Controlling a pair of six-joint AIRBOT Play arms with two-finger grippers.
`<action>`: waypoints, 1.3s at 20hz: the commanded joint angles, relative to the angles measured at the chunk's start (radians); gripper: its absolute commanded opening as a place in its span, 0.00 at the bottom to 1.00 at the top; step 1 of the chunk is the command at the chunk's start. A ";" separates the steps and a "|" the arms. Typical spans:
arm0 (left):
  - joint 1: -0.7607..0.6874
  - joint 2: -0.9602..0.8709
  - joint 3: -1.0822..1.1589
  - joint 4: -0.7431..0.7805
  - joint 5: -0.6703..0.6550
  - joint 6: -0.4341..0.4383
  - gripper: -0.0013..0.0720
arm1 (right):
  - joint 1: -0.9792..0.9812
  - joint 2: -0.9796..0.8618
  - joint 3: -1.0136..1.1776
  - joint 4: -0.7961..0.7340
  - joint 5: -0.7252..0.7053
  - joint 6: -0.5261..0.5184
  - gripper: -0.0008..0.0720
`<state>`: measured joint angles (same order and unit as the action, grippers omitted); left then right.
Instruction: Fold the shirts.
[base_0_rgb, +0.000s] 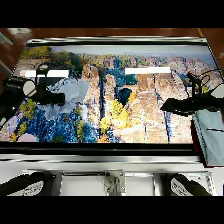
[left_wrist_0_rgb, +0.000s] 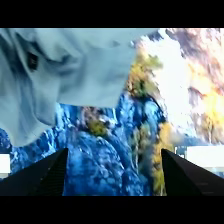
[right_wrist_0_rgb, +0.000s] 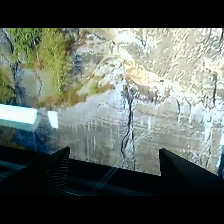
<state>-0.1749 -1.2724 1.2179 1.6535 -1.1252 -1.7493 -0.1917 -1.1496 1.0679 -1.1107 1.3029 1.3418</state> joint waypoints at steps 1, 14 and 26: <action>0.202 -0.158 0.130 -0.057 0.048 -0.025 0.98 | 0.000 0.000 0.000 0.003 -0.068 0.000 0.93; 0.213 -0.660 0.438 -0.323 0.021 0.018 0.98 | 0.001 0.000 0.000 0.003 -0.136 0.001 0.93; 0.126 -0.290 0.438 -0.406 -0.089 0.242 0.07 | 0.001 0.003 0.030 0.002 -0.078 0.003 0.93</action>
<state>0.0017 -1.7153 1.6558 1.2633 -1.1748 -1.5967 -0.1917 -1.1496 1.0782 -1.1080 1.1812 1.3479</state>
